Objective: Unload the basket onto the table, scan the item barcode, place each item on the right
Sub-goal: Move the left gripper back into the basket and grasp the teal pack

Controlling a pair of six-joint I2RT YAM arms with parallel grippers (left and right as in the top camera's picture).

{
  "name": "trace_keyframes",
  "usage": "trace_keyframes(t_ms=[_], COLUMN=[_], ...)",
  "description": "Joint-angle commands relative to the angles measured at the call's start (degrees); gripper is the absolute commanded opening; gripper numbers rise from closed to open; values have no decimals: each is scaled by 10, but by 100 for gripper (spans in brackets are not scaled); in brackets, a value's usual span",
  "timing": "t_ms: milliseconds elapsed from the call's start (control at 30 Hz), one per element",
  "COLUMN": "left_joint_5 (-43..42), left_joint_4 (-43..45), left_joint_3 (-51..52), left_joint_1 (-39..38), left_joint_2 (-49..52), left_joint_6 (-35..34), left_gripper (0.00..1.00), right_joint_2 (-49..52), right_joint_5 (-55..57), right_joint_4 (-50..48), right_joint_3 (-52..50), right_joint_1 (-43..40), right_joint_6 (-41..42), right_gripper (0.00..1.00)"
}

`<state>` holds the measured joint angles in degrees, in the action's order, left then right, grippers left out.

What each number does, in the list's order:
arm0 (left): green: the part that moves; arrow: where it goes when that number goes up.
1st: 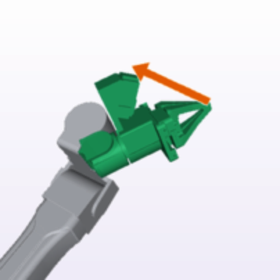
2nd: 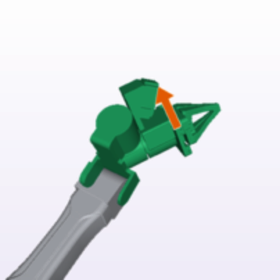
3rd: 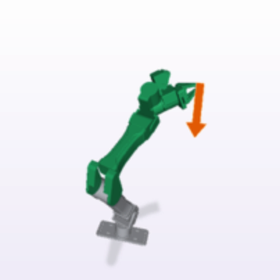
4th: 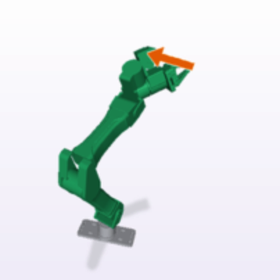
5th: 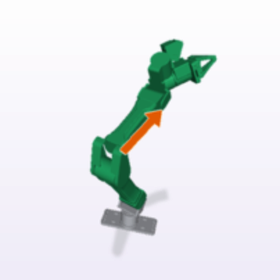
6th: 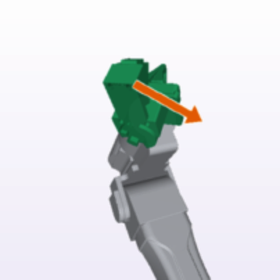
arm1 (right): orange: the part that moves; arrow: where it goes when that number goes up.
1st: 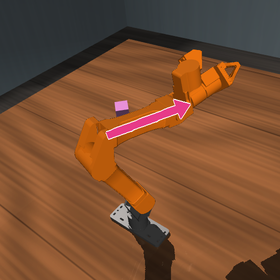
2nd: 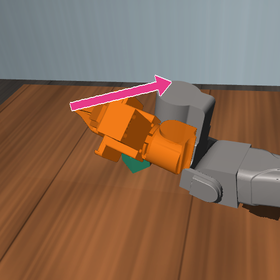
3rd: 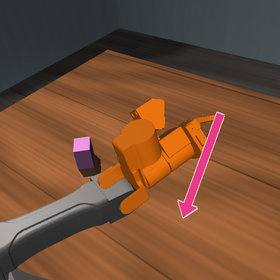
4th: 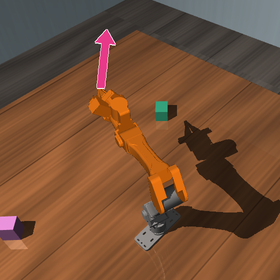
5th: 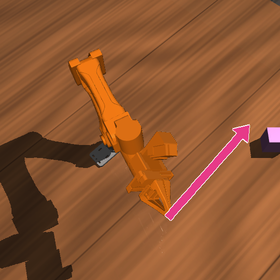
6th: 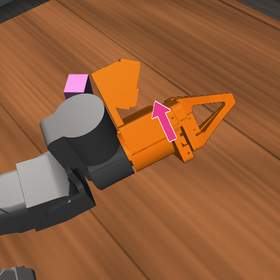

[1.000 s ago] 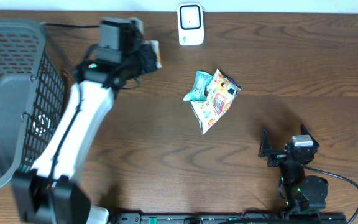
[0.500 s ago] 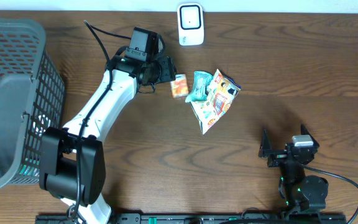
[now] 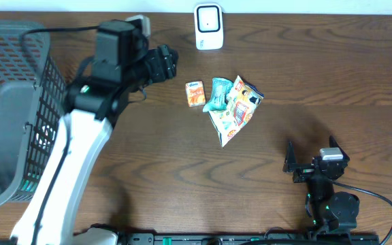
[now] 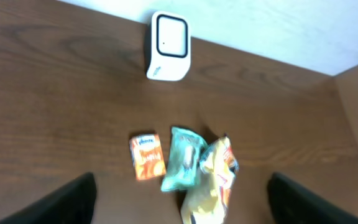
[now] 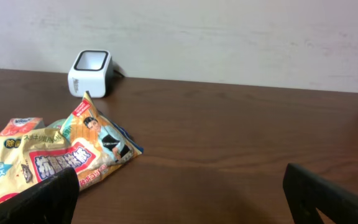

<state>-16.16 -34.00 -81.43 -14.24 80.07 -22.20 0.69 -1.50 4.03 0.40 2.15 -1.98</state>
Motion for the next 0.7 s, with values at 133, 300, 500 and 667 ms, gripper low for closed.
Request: trace_keyframes(t_ms=[133,300,500,667], left_joint_5=[34,31,32,32], left_joint_4=[-53,-54,-78,-98], left_joint_3=[0,-5,-11,-11], left_joint_1=[2,36,118,232], left_joint_2=[-49,-82,-134,-170], left_joint_6=[16,-39,-40,-40], left_gripper=[99,100,100,100], right_joint_2=[-3,-3,-3,-3], right_joint_5=[3,3,3,3], right_joint_4=[3,3,3,3], right_joint_3=[-1,-1,-1,-1], right_joint_1=[-2,-2,-2,-2], right_joint_6=[-4,-4,-4,-4], right_gripper=[99,99,99,99])
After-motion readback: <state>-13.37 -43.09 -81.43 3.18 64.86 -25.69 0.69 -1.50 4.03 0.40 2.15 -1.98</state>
